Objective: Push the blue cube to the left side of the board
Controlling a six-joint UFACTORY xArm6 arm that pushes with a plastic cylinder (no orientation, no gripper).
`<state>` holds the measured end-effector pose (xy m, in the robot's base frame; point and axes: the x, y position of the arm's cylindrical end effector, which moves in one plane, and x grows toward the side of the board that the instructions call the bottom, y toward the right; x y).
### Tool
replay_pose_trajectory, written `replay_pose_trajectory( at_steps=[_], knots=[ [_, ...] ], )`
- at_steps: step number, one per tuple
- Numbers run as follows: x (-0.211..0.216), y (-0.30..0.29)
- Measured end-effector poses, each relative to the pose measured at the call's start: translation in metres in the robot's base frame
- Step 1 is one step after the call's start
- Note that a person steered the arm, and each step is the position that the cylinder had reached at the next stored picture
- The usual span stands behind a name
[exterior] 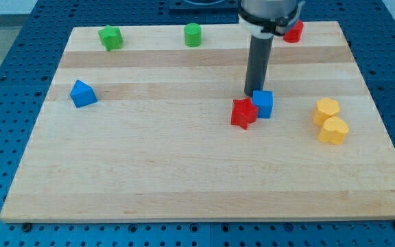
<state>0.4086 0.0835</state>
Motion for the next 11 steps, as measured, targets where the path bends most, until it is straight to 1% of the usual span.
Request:
replay_pose_trajectory(
  at_steps=[1, 2, 3, 4, 5, 6, 7, 8, 9, 10, 11],
  knots=[
    [0.053, 0.004],
    [0.086, 0.006],
    [0.073, 0.006],
    [0.040, 0.028],
    [0.050, 0.049],
    [0.051, 0.049],
    [0.077, 0.048],
    [0.099, 0.033],
    [0.132, 0.025],
    [0.134, 0.024],
    [0.134, 0.037]
  ],
)
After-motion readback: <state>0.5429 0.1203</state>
